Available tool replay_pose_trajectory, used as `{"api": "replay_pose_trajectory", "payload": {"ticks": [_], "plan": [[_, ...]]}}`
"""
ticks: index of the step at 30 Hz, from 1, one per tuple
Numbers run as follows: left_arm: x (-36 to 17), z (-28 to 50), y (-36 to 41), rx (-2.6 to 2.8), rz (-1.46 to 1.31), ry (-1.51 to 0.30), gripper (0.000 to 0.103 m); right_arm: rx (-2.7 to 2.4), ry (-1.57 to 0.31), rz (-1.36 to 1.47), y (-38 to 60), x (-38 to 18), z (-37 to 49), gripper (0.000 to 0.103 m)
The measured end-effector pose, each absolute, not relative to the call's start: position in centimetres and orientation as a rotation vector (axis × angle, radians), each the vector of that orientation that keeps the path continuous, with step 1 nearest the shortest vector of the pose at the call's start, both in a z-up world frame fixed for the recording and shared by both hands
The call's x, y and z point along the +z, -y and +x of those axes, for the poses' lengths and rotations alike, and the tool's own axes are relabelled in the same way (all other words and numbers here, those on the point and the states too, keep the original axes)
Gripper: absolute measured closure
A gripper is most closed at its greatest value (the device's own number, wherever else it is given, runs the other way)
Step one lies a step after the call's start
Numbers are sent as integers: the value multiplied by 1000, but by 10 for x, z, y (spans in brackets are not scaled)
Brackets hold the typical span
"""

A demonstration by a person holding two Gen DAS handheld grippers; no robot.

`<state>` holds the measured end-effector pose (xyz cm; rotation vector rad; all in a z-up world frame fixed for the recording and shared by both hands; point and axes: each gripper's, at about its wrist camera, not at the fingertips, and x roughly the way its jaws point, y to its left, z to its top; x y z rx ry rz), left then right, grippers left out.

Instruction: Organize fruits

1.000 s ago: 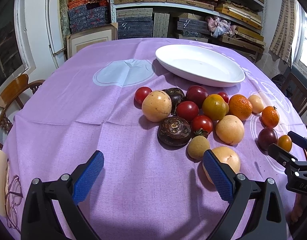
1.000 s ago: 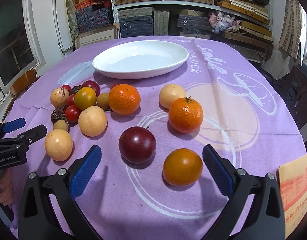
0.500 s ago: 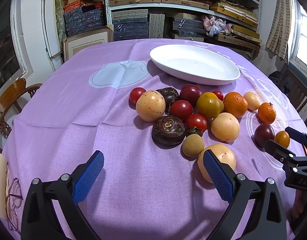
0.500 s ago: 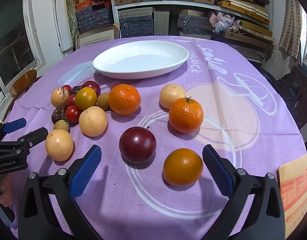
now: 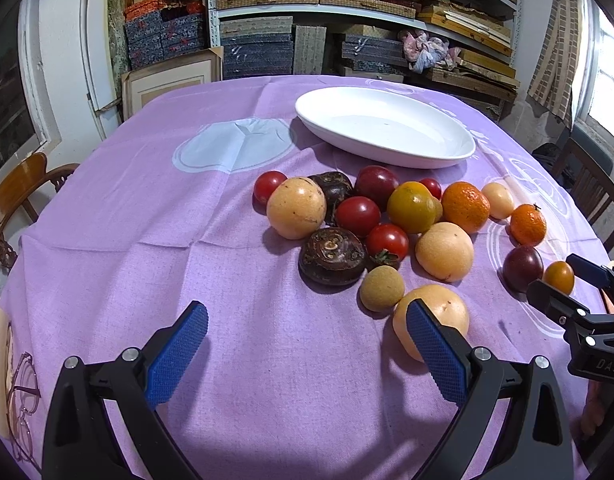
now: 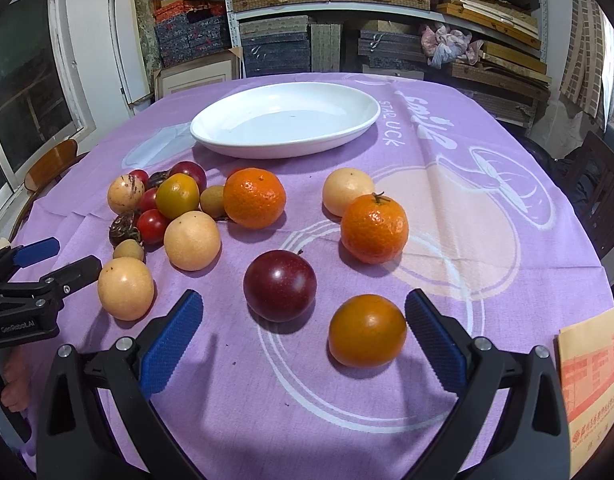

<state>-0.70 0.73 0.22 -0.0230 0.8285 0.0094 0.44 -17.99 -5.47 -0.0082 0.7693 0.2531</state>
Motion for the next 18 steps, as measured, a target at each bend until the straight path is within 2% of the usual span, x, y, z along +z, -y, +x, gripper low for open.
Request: {"api": "replay_pose_trajectory", "payload": {"ticks": [8,18], "plan": [[2,-11,1,-128,-83,-837,3,279,-750,27,184,-48,-1,4],[-1,-4,51,-265,12,-914,3,239,-718,188,222,-39,1,4]]}}
